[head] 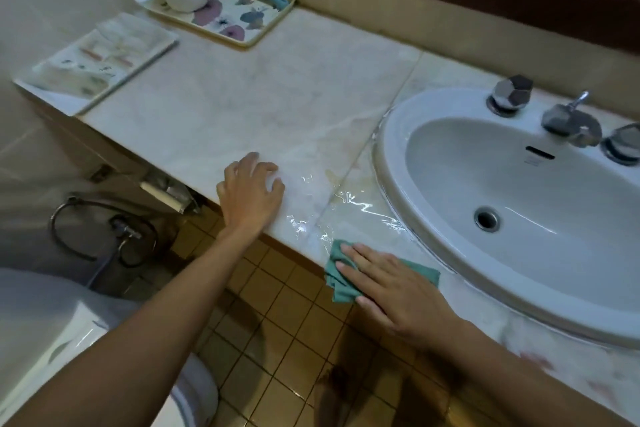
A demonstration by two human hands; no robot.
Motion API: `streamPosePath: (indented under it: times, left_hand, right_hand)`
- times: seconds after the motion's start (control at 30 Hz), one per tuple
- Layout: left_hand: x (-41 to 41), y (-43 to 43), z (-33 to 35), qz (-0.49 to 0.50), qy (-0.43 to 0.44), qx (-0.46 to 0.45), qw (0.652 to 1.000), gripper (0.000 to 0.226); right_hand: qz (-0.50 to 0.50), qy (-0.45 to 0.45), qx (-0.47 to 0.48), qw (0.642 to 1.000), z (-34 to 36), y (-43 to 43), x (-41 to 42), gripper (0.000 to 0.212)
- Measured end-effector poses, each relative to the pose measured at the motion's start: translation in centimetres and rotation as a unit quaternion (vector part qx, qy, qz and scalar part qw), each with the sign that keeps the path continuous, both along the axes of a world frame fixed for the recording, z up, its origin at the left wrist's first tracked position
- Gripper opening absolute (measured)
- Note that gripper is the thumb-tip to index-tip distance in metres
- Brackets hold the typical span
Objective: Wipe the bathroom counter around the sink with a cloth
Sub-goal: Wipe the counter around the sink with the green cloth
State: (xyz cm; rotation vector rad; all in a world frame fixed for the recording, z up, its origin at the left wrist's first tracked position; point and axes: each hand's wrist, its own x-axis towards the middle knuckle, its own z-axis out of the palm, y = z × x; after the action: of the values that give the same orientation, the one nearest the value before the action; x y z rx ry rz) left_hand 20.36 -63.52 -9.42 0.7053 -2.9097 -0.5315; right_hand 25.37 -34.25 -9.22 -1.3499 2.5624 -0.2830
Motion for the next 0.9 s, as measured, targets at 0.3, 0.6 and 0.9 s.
streamPosePath:
  times: [0.3,0.6,0.9]
  left_hand:
    - [-1.0,-2.5,-2.1,0.068,0.035,-0.025,0.997,0.04]
    - [-1.0,-2.6,-2.3,0.065,0.045,-0.017,0.997,0.038]
    - [-0.9,-2.2,-1.7,0.064,0.047,-0.004,0.997,0.038]
  right_hand:
    - [-0.293,0.01,-0.018,0.956,-0.2,-10.5,-9.1,0.057]
    - [-0.16,0.041,0.004,0.986,-0.5,-12.9,-3.9,0.06]
    - [-0.32,0.043,0.02,0.946,-0.7,1.1,4.0,0.057]
